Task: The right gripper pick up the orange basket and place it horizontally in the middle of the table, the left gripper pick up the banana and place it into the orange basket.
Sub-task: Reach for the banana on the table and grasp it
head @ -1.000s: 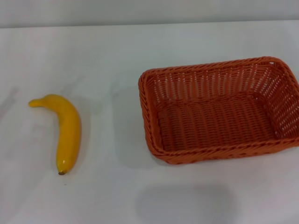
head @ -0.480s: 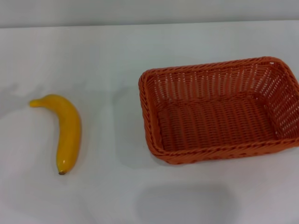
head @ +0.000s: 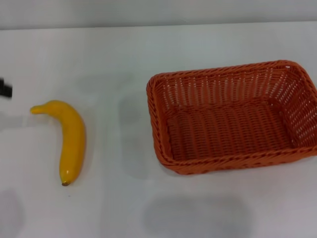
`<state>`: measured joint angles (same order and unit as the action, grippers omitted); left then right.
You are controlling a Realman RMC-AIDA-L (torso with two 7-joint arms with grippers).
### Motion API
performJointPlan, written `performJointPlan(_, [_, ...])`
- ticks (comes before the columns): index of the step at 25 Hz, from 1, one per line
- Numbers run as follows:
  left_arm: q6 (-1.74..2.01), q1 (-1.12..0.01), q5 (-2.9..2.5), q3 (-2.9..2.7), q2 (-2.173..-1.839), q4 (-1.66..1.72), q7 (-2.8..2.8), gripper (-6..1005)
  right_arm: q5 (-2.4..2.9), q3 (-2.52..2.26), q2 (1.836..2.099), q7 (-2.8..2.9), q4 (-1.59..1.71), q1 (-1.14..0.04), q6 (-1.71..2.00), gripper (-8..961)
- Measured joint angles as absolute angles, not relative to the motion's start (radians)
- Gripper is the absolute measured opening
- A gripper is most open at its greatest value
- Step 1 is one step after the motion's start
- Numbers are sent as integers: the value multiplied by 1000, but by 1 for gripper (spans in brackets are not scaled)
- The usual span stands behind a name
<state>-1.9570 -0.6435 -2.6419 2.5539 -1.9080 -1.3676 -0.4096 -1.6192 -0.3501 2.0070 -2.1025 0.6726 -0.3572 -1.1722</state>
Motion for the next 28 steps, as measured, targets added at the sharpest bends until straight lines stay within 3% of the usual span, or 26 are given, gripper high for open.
performJointPlan(3, [-1960,-707,-2764,2486,-1894,-1282,-382,813,-1661,-359,2007,-2149,637,-365,-1173,872])
performJointPlan(13, [-1762,-864,-2826,2350,-1896,-984,-335,810,-1677,-354,2008,-2225,572,-357,-1210,872])
performJointPlan(23, [-1681,-881,-2822,2350,-1930,-884,-303,807,-1709,-353,2010,-2229,532,-358,-1243,869])
performJointPlan(28, [-1683,-892,-2826,2331,-1963,-877,-278,805,-1716,-354,2010,-2235,521,-358,-1243,868])
